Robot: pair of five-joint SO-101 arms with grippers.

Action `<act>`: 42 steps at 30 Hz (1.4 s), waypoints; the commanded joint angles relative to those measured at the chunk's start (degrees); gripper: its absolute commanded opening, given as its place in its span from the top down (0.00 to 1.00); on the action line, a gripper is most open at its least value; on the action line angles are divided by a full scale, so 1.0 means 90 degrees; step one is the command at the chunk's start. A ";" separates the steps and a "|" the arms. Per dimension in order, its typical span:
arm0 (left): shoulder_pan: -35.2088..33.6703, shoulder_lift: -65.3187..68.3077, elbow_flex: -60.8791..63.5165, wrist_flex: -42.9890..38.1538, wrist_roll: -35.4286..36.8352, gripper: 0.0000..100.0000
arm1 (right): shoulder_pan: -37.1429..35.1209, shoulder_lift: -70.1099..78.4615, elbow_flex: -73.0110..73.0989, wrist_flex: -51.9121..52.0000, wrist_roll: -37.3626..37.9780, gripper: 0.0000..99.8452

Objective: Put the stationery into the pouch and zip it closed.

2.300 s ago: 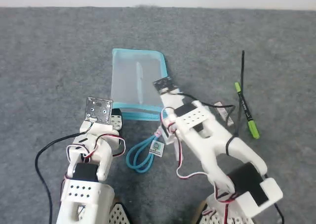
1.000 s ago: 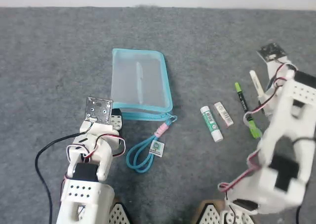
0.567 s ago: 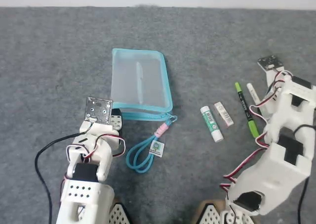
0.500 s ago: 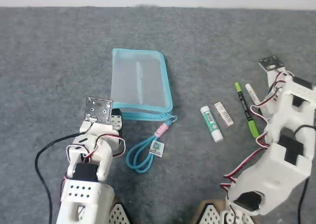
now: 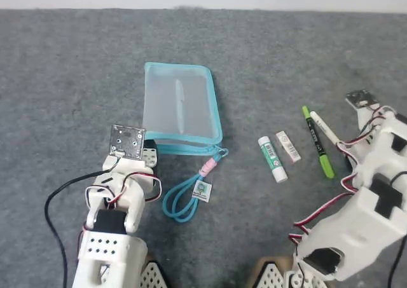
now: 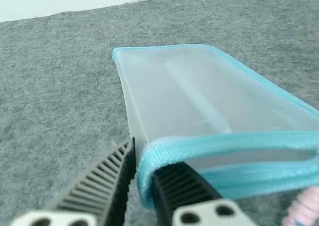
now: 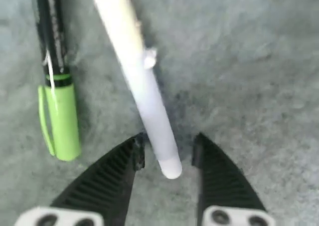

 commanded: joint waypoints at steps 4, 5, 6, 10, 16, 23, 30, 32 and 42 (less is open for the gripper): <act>0.0000 -0.0166 -0.0083 0.0010 -0.0088 0.99 | -0.0044 -0.0063 0.0332 -0.0425 -0.0186 0.95; 0.0000 -0.0166 -0.0083 0.0010 -0.0088 0.99 | -0.0044 -0.0103 0.0332 -0.0425 -0.0283 0.96; 0.0000 -0.0166 -0.0083 0.0010 -0.0088 0.99 | -0.0044 -0.0132 0.0303 -0.0425 -0.0410 0.99; 0.0000 -0.0166 -0.0083 0.0010 -0.0088 0.99 | -0.0044 -0.0493 0.0313 -0.0288 -0.1026 0.99; 0.0000 -0.0166 -0.0093 0.0010 -0.0078 0.99 | -0.0366 -0.1724 0.0342 0.0855 -0.1221 0.99; 0.0010 -0.0166 -0.0093 -0.0010 -0.0088 0.99 | -0.1294 -0.3717 0.0947 0.2007 -0.1592 0.99; 0.0010 -0.0166 -0.0093 -0.0020 -0.0068 0.99 | -0.2906 -0.6295 0.2520 0.2154 -0.2051 0.99; 0.0010 -0.0166 -0.0103 -0.0020 -0.0068 0.99 | -0.3365 -0.6891 0.2774 0.2339 -0.2256 0.99; 0.0010 -0.0166 -0.0142 -0.0176 -0.0049 0.99 | -0.5114 -0.8611 0.2852 0.3414 -0.2803 0.99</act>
